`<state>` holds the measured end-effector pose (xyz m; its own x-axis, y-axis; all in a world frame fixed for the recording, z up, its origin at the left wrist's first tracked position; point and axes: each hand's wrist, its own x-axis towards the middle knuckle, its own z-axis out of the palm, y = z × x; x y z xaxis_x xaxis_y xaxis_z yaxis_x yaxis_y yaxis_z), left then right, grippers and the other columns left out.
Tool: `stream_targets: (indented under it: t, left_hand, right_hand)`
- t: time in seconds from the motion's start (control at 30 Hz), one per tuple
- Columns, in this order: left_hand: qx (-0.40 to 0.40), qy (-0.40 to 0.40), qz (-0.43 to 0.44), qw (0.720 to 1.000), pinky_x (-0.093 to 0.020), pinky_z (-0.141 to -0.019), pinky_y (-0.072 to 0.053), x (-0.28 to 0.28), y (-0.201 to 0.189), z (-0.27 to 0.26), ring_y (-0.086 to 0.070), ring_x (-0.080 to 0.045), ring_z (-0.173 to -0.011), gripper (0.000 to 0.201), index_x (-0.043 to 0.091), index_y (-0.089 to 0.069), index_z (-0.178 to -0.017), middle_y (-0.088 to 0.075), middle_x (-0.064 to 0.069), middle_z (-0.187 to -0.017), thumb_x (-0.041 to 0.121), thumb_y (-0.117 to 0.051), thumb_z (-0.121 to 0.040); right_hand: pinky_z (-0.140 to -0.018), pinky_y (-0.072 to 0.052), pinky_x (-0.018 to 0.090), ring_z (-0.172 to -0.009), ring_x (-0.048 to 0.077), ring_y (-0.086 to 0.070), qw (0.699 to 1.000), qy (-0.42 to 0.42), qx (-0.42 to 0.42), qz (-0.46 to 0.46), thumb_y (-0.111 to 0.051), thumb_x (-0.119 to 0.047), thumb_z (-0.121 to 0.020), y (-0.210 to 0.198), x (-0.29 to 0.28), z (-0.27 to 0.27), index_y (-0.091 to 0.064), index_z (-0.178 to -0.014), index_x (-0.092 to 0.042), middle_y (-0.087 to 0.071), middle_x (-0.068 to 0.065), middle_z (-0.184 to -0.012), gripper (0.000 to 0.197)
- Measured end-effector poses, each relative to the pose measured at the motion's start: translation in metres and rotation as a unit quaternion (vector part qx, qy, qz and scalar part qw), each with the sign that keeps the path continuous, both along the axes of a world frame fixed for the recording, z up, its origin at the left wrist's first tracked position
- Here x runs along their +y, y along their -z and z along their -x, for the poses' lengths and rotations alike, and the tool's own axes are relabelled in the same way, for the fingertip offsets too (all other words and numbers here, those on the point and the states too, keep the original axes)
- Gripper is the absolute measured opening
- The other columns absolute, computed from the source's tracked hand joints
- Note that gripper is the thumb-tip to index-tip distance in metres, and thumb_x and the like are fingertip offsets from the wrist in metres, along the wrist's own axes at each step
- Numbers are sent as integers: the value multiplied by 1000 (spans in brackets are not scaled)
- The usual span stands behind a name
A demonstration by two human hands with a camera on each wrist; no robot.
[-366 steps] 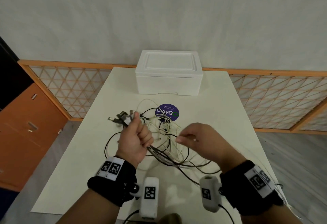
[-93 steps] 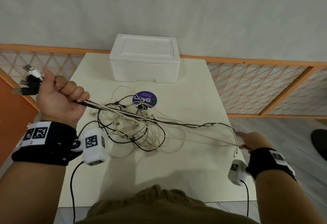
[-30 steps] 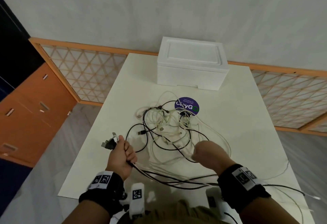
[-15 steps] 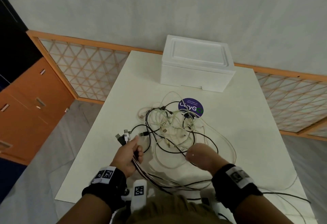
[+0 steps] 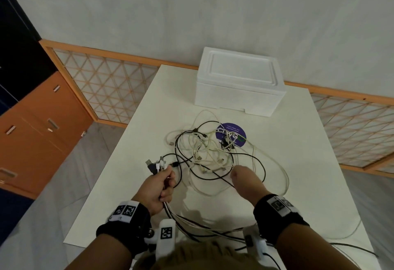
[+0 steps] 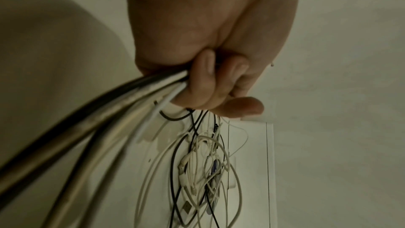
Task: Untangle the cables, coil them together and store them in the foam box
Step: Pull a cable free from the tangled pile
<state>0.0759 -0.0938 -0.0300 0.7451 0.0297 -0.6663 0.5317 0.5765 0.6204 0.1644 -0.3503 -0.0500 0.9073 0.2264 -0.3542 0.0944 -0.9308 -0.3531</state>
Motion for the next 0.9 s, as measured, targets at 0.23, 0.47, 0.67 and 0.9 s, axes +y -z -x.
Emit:
stream_targets:
  t: [0.23,0.47,0.67,0.9]
  left_hand:
    - [-29,30,-17,999,-13,-34,-14,-7,-6,1,-19,-6,-30,36,12,-49,-69,-26,4,-42,32,-45,-98]
    - [-29,6,-25,999,-16,-35,-15,-9,-16,6,-18,-7,-33,36,15,-45,-62,-22,6,-45,29,-57,-93]
    - [-89,-5,19,996,-13,-32,-13,-23,-37,-4,-15,-5,-31,35,22,-37,-60,-22,8,-43,24,-60,-87]
    - [-92,40,3,995,-12,-35,-12,-32,-45,-8,-15,-6,-32,38,19,-42,-57,-20,6,-46,28,-56,-91]
  right_hand:
    - [-88,-39,28,-108,23,-51,996,-60,39,51,-62,-33,-86,-2,-17,10,-56,-114,-17,-50,3,-111,33]
    - [-82,-40,31,-97,22,-55,997,-74,-7,6,-47,-23,-95,-16,-19,17,-56,-100,-14,-52,1,-98,13]
    - [-67,-47,32,-67,19,-58,984,28,-40,-172,-48,-18,-93,-76,-13,8,-58,-83,-12,-63,1,-76,14]
    - [-78,-42,29,-96,19,-51,987,-76,-142,6,-67,-21,-78,-47,-22,11,-67,-83,-29,-54,-5,-101,10]
